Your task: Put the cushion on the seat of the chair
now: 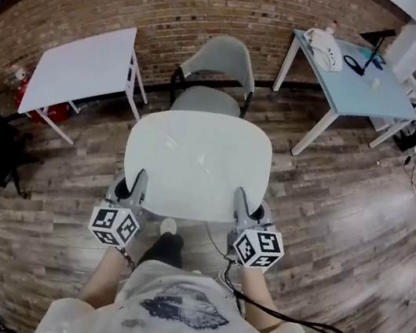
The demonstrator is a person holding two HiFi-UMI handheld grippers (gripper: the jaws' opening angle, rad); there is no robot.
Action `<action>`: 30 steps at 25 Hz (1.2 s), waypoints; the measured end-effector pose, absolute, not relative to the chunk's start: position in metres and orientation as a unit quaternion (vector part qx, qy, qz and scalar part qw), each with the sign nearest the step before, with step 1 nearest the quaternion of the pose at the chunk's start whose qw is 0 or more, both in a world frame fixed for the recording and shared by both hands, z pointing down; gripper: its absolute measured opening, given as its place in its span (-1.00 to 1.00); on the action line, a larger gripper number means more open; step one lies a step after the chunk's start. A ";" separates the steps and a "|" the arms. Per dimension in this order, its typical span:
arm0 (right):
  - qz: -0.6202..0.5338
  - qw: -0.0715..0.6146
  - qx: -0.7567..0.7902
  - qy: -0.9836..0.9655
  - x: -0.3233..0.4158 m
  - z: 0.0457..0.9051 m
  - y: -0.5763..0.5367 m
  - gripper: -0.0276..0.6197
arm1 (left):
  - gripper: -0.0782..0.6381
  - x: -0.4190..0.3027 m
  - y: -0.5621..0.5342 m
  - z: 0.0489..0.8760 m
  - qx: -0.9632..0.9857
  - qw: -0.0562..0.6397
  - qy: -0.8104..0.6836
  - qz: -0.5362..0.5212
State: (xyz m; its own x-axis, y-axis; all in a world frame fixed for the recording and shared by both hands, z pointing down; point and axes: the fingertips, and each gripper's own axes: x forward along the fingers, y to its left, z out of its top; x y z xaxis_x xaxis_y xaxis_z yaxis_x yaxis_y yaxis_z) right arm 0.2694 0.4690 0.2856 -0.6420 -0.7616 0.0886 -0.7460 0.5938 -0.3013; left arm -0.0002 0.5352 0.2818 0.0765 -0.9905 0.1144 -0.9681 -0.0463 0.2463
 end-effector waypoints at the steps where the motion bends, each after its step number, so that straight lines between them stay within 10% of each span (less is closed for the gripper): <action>1: -0.157 0.024 -0.422 0.892 0.264 0.288 0.461 -0.72 | -0.60 -0.006 0.527 0.284 0.722 0.130 -0.678 -0.043; 30: -0.182 -0.005 -0.530 0.828 0.053 0.304 0.114 -0.71 | -0.60 -0.224 0.119 0.308 0.790 0.182 -0.586 -0.018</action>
